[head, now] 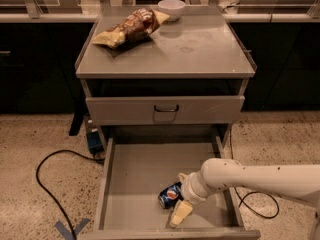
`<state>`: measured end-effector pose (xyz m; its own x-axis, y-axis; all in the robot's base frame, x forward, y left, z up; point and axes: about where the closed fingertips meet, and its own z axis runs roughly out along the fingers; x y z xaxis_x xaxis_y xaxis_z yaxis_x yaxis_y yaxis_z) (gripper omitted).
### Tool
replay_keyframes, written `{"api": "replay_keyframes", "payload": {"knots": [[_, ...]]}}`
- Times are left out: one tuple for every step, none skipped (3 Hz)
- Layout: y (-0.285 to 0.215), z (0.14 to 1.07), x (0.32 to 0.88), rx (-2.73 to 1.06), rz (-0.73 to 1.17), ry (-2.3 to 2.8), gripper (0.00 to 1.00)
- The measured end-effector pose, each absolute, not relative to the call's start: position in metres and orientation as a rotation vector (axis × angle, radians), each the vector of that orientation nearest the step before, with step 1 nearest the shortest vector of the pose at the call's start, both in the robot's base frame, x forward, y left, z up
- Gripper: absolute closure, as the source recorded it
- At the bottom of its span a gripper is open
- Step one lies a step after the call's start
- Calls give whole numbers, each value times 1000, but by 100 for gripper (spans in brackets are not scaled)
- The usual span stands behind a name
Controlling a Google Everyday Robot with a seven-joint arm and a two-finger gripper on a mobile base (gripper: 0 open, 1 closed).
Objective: Pick pepsi can from middle drawer and place on counter
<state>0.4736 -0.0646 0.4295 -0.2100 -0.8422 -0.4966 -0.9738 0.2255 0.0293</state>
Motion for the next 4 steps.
{"api": "replay_keyframes", "payload": {"knots": [[-64, 427, 478, -1667, 470, 2132, 0], [-60, 417, 502, -1617, 463, 2136, 0], [-55, 403, 519, -1602, 488, 2147, 0], [-54, 389, 522, -1605, 517, 2160, 0]]}}
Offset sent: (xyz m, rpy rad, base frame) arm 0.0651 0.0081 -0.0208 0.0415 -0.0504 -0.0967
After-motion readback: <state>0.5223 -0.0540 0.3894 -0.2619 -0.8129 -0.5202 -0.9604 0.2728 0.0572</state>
